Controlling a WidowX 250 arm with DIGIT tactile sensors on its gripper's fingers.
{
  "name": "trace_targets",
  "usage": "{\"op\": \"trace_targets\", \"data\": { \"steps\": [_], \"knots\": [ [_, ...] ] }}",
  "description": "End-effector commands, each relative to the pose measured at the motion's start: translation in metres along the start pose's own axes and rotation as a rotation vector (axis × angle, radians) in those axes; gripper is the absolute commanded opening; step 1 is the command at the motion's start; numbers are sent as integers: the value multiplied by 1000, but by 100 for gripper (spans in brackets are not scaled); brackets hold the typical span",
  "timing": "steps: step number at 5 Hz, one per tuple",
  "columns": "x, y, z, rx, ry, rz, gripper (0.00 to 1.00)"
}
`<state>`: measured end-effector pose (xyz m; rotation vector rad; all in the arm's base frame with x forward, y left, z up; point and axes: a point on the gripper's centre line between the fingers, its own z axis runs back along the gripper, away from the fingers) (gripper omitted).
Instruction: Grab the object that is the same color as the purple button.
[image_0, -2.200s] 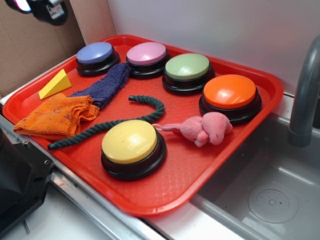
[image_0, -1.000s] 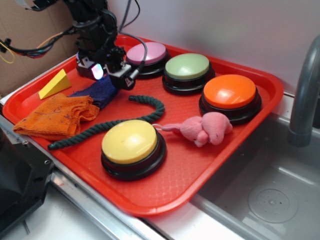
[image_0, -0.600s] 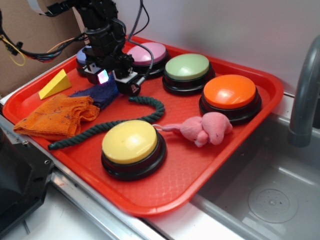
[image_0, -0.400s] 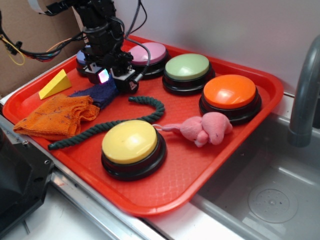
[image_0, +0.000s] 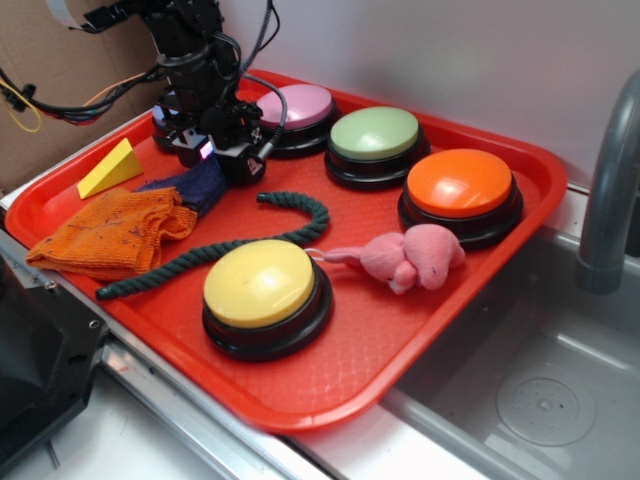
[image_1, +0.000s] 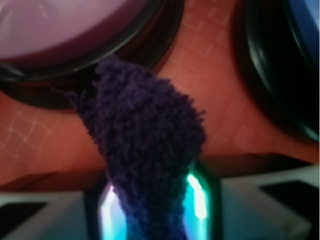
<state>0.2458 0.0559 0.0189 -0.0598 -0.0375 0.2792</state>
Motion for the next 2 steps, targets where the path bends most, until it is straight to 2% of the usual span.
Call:
{"op": "trace_targets", "data": {
  "steps": [1, 2],
  "knots": [
    [3, -13, 67, -3, -26, -135, 0],
    [-11, -39, 117, -19, -98, -238, 0]
  ]
}}
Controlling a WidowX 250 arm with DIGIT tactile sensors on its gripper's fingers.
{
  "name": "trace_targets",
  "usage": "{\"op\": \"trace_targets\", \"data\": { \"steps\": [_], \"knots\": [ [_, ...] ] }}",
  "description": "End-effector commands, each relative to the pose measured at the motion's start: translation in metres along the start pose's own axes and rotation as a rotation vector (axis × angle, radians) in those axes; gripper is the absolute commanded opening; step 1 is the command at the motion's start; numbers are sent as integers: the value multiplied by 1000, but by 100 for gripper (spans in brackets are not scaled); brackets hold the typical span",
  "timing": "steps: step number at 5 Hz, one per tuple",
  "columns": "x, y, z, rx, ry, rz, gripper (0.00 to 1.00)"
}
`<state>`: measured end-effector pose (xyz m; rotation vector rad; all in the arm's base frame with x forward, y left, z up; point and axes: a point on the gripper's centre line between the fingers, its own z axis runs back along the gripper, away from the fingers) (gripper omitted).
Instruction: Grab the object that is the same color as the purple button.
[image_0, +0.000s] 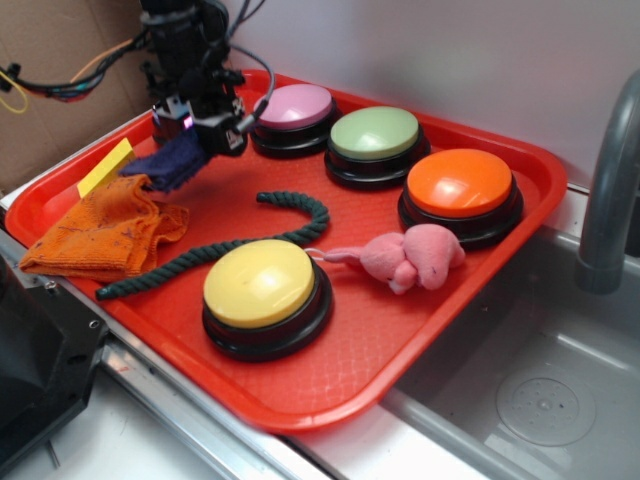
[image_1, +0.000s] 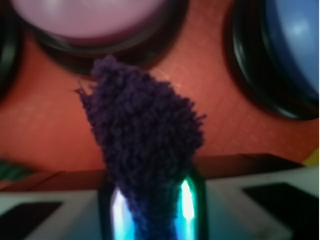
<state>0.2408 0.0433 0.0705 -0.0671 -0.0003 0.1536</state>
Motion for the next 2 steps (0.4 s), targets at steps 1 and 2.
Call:
{"op": "trace_targets", "data": {
  "steps": [1, 2],
  "knots": [
    [-22, -50, 92, -3, -160, -160, 0],
    [-47, -68, 104, -20, -177, -185, 0]
  ]
}}
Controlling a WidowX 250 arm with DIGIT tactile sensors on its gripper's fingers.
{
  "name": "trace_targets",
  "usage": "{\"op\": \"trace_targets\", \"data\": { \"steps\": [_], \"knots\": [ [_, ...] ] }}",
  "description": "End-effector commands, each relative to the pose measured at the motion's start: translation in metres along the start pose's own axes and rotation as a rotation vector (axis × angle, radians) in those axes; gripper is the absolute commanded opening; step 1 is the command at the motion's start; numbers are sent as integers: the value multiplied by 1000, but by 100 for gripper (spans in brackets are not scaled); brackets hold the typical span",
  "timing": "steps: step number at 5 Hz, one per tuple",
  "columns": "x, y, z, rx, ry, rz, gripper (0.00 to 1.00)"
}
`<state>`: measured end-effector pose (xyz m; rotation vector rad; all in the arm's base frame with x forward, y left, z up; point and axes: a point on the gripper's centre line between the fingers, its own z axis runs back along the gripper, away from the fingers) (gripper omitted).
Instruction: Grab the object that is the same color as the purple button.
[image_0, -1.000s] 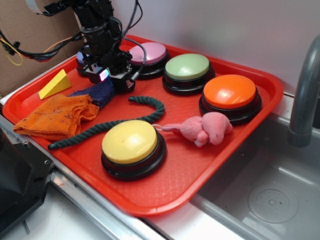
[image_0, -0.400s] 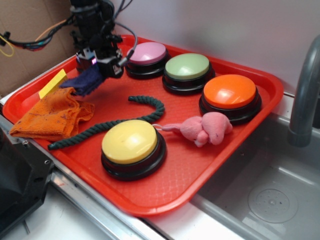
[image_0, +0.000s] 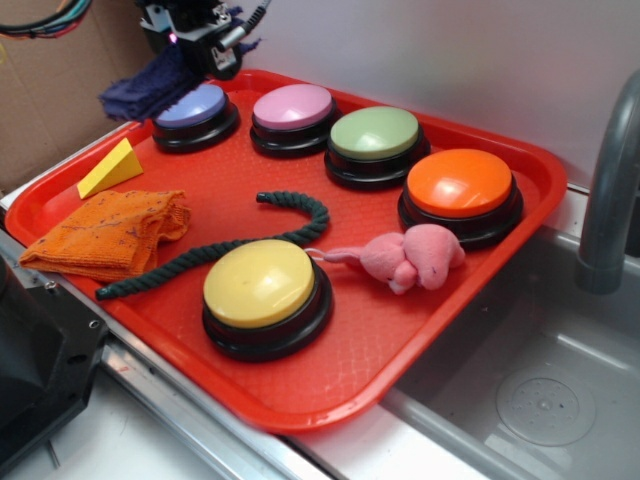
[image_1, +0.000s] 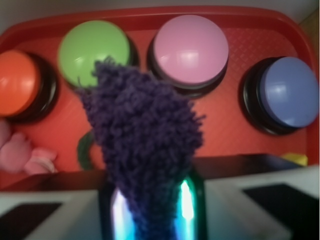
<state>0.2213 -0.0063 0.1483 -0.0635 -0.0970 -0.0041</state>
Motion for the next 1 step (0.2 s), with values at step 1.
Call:
{"op": "trace_targets", "data": {
  "steps": [1],
  "knots": [
    [-22, -29, 29, 17, -82, 12, 0]
  ]
}}
